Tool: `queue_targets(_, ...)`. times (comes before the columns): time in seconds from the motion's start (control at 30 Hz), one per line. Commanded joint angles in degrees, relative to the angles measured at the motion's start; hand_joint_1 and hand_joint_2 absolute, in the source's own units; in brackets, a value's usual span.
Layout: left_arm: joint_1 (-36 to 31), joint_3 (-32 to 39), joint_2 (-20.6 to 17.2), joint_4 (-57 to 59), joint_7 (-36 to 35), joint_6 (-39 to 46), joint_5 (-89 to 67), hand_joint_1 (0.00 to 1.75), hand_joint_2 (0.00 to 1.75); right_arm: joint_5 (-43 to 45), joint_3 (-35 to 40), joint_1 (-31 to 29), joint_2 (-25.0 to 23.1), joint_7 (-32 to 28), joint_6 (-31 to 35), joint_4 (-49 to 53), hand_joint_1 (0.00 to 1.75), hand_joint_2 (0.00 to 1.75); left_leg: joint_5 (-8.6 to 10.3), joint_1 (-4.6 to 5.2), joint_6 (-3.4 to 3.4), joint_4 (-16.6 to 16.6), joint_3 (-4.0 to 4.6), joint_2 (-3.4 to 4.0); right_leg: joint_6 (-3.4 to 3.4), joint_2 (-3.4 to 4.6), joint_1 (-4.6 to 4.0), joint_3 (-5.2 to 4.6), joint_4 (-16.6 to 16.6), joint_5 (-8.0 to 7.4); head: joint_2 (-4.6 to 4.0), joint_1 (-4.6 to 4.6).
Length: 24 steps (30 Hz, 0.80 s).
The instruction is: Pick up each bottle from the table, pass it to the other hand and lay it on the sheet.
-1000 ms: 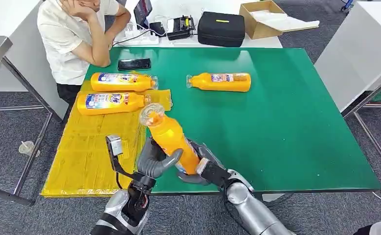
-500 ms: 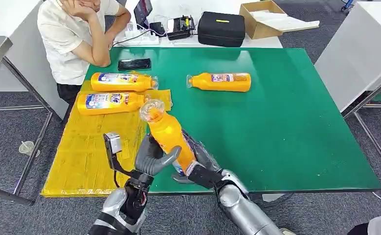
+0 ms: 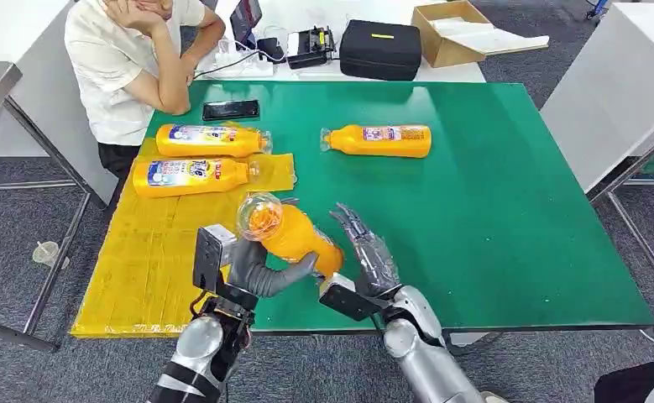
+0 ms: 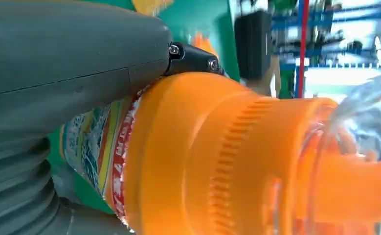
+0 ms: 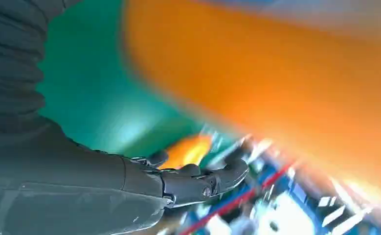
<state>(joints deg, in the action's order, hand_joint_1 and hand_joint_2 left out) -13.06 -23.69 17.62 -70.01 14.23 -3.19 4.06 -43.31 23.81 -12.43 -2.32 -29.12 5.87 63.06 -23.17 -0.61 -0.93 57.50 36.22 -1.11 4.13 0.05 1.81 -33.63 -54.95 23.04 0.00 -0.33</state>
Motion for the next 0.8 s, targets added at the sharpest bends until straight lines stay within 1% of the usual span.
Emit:
queue_targets(0.03,1.19,8.06,0.3,-6.17,-2.24,6.4,-23.3,1.75,1.75,-6.5,-22.39,4.78,-2.95,-1.17,7.39,11.56,0.0,1.75,-0.23,-0.01,0.01,0.11,-0.31,0.1,-0.3,-0.02,-0.07,0.32,-0.11,0.22,0.0,-0.02)
queue_targets(0.07,1.1,8.44,0.53,-6.25,-2.42,6.03,-23.54,1.75,1.75,-6.61,-22.63,4.94,-3.15,-1.3,7.19,11.75,0.0,1.75,-0.03,-0.01,0.0,0.02,-0.01,-0.08,-0.14,-0.12,-0.03,0.06,-0.02,0.06,0.0,0.02)
queue_targets(0.1,0.53,8.25,0.19,-5.68,-4.1,6.94,-26.79,1.75,1.75,-6.06,-23.75,4.9,-3.93,-1.69,7.65,11.76,0.0,1.75,-0.15,-0.04,0.01,0.1,-0.16,-0.05,-0.24,-0.13,-0.08,0.21,-0.08,0.18,0.0,0.04)
queue_targets(0.17,-0.43,10.54,0.91,-4.24,-5.16,6.28,-26.35,1.75,1.75,-4.28,-26.26,4.43,-5.19,-2.47,7.74,10.97,0.0,1.75,-0.14,0.0,0.02,0.04,-0.19,0.1,-0.23,0.03,-0.04,0.19,-0.05,0.13,0.0,0.0)
queue_targets(0.2,-0.46,13.22,1.83,-3.19,-5.19,2.41,-20.38,1.75,1.75,-2.77,-27.86,3.81,-5.89,-3.4,6.84,9.48,0.0,1.75,-0.11,-0.03,0.03,0.04,-0.13,0.04,-0.21,-0.01,-0.07,0.15,-0.04,0.09,0.0,0.0)
queue_targets(0.23,-0.09,14.76,2.13,-2.52,-5.22,0.33,-16.32,1.75,1.75,-2.72,-28.39,3.27,-6.13,-4.06,6.54,8.07,0.0,1.75,-0.07,-0.01,0.02,0.01,-0.12,0.02,-0.19,-0.03,-0.04,0.12,-0.03,0.08,0.0,0.0)
queue_targets(0.27,0.03,14.86,1.95,-2.19,-4.99,0.16,-16.09,1.75,1.75,-2.75,-28.49,3.04,-6.18,-4.41,6.73,7.44,0.0,1.75,-0.04,-0.01,0.02,-0.02,-0.09,0.08,-0.14,0.03,-0.03,0.06,0.02,0.02,0.0,0.0)
queue_targets(0.33,0.28,14.89,1.82,-1.9,-4.54,0.02,-15.91,1.75,1.75,-2.78,-28.57,2.83,-6.26,-4.77,6.95,6.82,0.0,1.75,-0.18,-0.05,0.03,0.03,-0.37,0.18,-0.32,0.07,-0.11,0.34,-0.01,0.14,0.0,0.0)
queue_targets(0.37,0.28,14.89,1.82,-1.9,-4.54,0.02,-15.91,1.75,1.75,-2.78,-28.57,2.83,-6.26,-4.77,6.95,6.82,0.0,1.75,-0.14,-0.04,0.02,0.02,-0.27,0.15,-0.25,0.04,-0.09,0.25,0.0,0.1,0.0,0.0)
queue_targets(0.4,0.74,15.54,2.38,-2.01,-4.15,-1.01,-12.09,1.75,1.75,-2.77,-28.61,2.51,-6.46,-4.99,6.59,5.89,0.0,1.75,-0.1,-0.03,0.01,0.0,-0.2,0.1,-0.2,0.01,-0.07,0.18,0.02,0.08,0.0,0.0)
queue_targets(0.47,1.34,15.69,2.35,-2.08,-2.88,-2.25,-7.43,1.75,1.75,-2.93,-28.46,2.24,-6.74,-5.91,6.01,4.05,0.0,1.75,-0.13,-0.05,0.01,0.02,-0.23,0.18,-0.21,0.08,-0.09,0.21,0.03,0.08,0.0,0.02)
queue_targets(0.5,1.54,15.02,2.11,-2.32,-2.17,-1.63,-7.76,1.75,1.75,-2.96,-28.29,2.42,-6.82,-6.41,6.24,3.37,0.0,1.75,-0.1,-0.03,0.01,-0.03,-0.22,0.17,-0.17,0.08,-0.06,0.18,0.05,0.06,0.0,0.0)
queue_targets(0.53,1.32,13.21,1.24,-2.64,-1.26,1.41,-12.56,1.75,1.75,-2.79,-28.44,2.77,-6.93,-6.62,6.71,3.43,0.0,1.75,-0.16,-0.05,0.01,-0.01,-0.32,0.2,-0.24,0.09,-0.1,0.3,0.05,0.1,0.0,0.0)
queue_targets(0.57,0.62,11.0,0.65,-2.78,-1.85,4.96,-19.3,1.75,1.75,-2.61,-28.74,3.51,-6.97,-6.68,6.87,4.29,0.0,1.75,-0.12,-0.05,0.01,-0.01,-0.24,0.11,-0.2,0.02,-0.09,0.25,0.05,0.09,0.0,0.0)
queue_targets(0.6,-0.18,9.76,0.27,-2.87,-3.0,6.73,-23.88,1.75,1.75,-2.48,-28.98,4.18,-6.97,-6.74,6.87,5.35,0.0,1.75,-0.08,-0.05,0.01,-0.02,-0.16,0.03,-0.17,-0.04,-0.08,0.19,0.05,0.08,0.0,0.02)
queue_targets(0.63,-1.81,7.66,-0.43,-3.02,-4.48,10.51,-34.84,1.75,1.75,-2.36,-29.1,4.73,-6.83,-6.79,6.59,6.44,0.0,1.75,-0.15,-0.05,0.01,0.02,-0.28,0.0,-0.24,-0.11,-0.09,0.32,0.01,0.16,0.0,0.0)
queue_targets(0.67,-2.57,8.0,-0.14,-3.4,-5.78,10.76,-38.06,1.75,1.75,-2.38,-29.03,4.99,-6.79,-6.82,6.31,7.12,0.0,1.75,-0.06,-0.06,0.02,0.02,-0.09,-0.1,-0.19,-0.18,-0.08,0.14,0.0,0.1,0.0,0.0)
queue_targets(0.7,-3.78,6.78,-0.97,-3.69,-7.77,13.02,-47.73,1.75,1.75,-2.04,-29.01,5.11,-6.78,-6.81,5.45,7.58,0.0,1.75,-0.11,-0.07,0.02,0.06,-0.17,-0.11,-0.24,-0.21,-0.1,0.24,-0.03,0.16,0.0,0.0)
queue_targets(0.77,-5.72,6.42,-1.88,-2.95,-10.89,11.05,-57.84,1.75,1.75,-1.7,-28.43,4.27,-6.54,-6.99,4.49,6.75,0.0,1.75,-0.08,-0.07,0.03,0.1,-0.08,-0.15,-0.24,-0.23,-0.1,0.12,-0.08,0.14,0.0,0.0)
queue_targets(0.8,-6.63,6.25,-2.12,-1.79,-12.03,11.74,-63.21,1.75,1.75,-1.62,-28.21,3.77,-6.53,-7.02,4.27,6.1,0.0,1.75,-0.05,-0.04,0.02,0.06,-0.03,-0.08,-0.2,-0.14,-0.07,0.05,-0.05,0.08,0.0,0.02)
